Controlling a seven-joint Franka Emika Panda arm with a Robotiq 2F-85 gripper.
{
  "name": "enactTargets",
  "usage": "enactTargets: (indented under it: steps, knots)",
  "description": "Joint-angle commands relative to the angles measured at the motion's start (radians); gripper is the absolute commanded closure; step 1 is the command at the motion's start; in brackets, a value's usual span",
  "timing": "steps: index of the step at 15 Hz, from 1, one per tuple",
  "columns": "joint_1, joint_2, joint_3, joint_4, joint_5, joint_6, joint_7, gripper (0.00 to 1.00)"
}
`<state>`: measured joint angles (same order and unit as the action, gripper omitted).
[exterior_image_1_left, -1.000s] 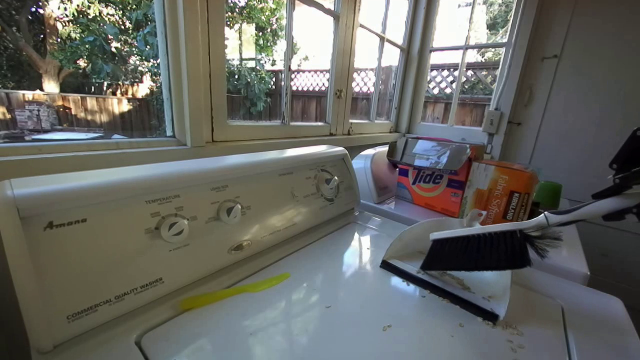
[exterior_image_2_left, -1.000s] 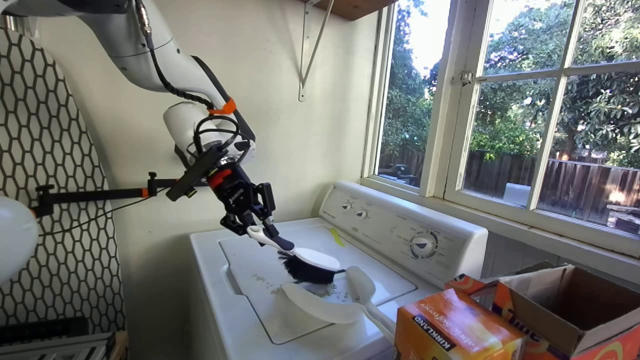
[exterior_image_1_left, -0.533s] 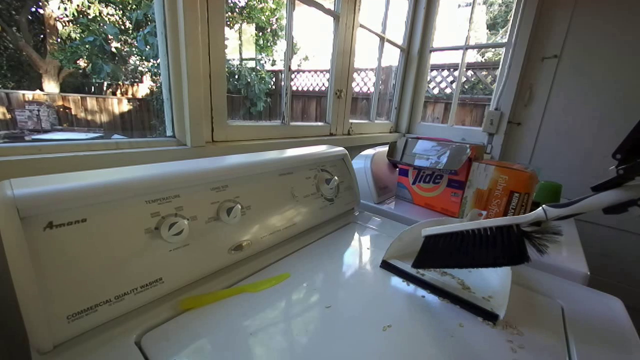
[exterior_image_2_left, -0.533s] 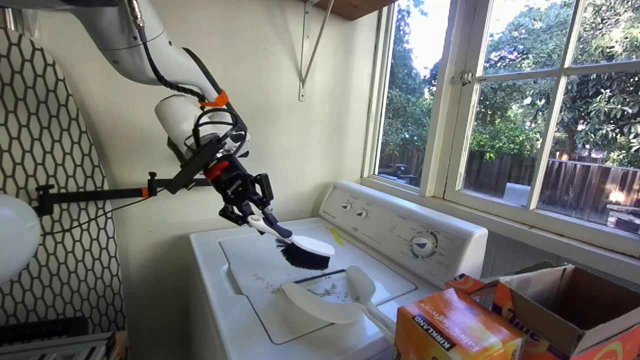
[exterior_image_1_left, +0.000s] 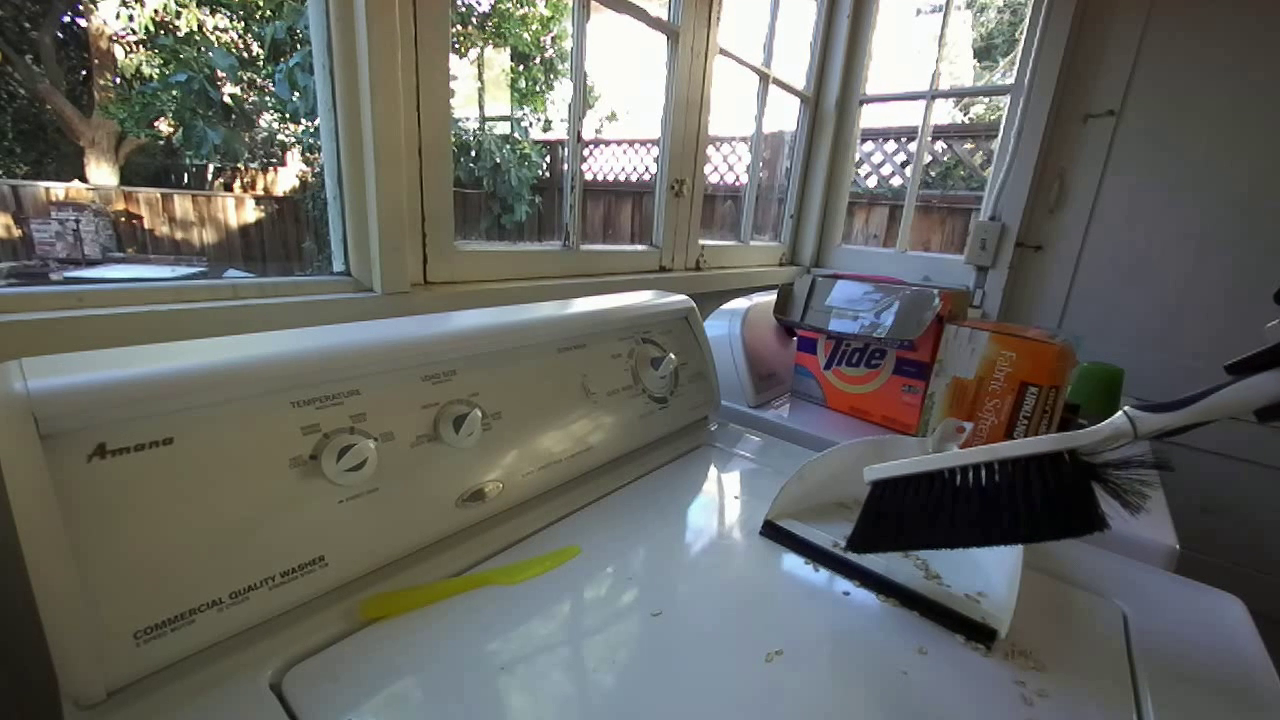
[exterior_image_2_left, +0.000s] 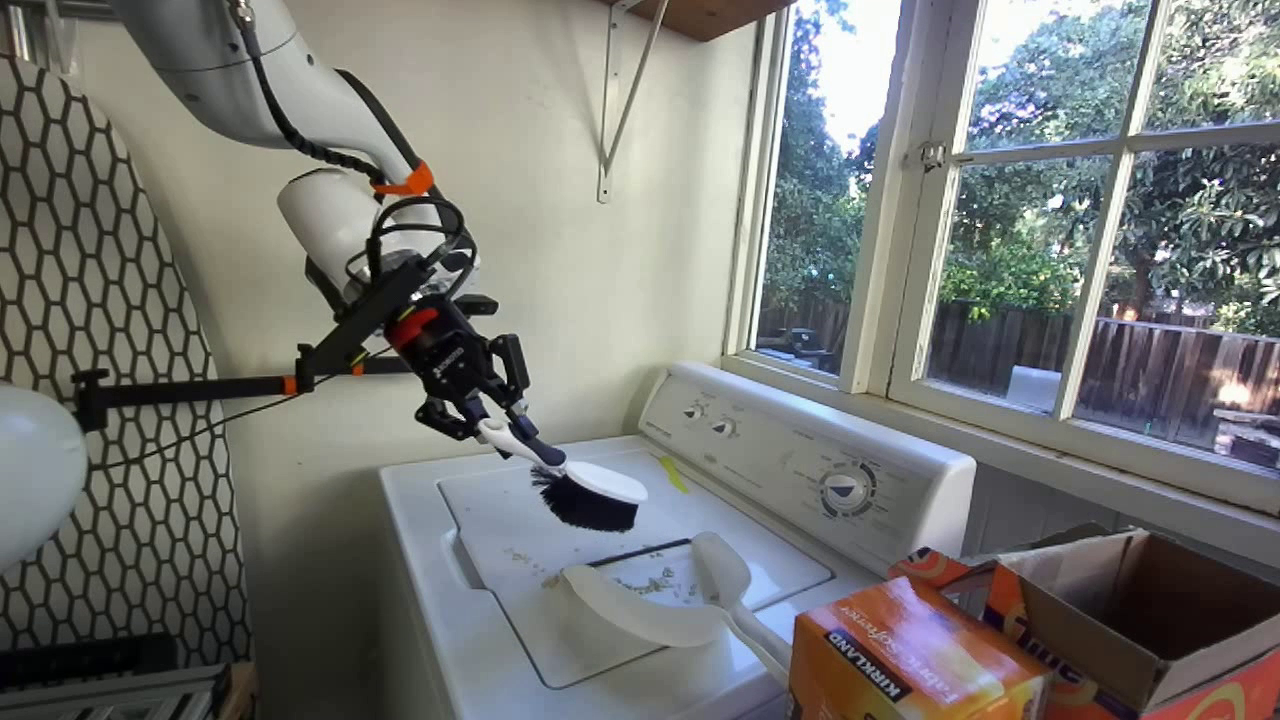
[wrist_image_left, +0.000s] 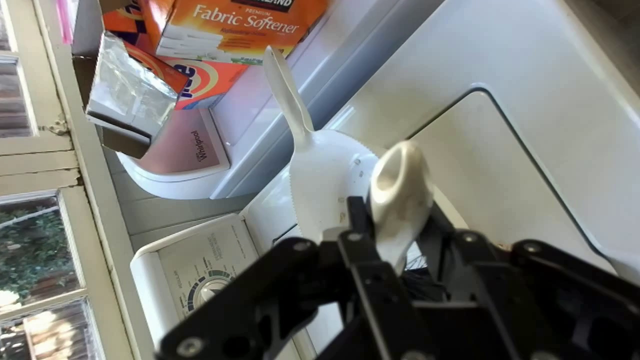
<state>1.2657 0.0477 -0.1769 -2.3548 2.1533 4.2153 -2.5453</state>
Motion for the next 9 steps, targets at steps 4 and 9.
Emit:
enactTargets:
  steps: [4,9]
  knots:
    - [-0.154,-0.158,0.223,-0.058,0.028,0.019,-0.140,0.93]
    - [-0.266,-0.208,0.361,-0.053,0.138,0.011,-0.254,0.93]
